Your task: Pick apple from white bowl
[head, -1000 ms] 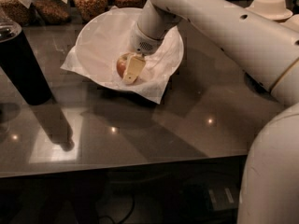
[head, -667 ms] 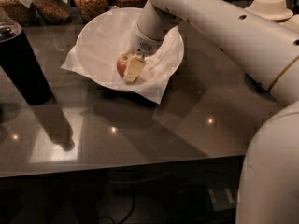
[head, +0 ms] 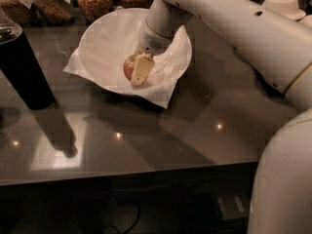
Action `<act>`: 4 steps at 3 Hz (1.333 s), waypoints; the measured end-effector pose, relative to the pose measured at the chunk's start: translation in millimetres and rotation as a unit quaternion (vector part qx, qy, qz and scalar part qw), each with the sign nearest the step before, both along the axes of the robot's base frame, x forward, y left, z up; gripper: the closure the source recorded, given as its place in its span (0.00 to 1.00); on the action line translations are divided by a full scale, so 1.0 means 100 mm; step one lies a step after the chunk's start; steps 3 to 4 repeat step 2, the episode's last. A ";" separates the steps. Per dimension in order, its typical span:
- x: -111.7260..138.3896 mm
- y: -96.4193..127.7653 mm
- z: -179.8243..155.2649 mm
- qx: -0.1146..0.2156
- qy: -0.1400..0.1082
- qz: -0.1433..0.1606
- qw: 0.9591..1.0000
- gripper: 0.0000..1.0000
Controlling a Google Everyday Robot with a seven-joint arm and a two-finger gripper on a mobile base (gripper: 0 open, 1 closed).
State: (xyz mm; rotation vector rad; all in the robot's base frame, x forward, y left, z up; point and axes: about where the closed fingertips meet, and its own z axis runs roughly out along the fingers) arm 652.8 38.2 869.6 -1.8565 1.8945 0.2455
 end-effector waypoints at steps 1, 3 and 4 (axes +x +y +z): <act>-0.06 -0.13 0.24 0.008 -0.012 0.005 1.000 1.00; -0.15 -0.28 0.49 0.019 -0.026 0.012 0.999 1.00; -0.15 -0.28 0.49 0.019 -0.026 0.012 0.999 1.00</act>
Offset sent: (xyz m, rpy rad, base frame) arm -0.0361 -0.0648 0.1032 0.0869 -0.1118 0.0602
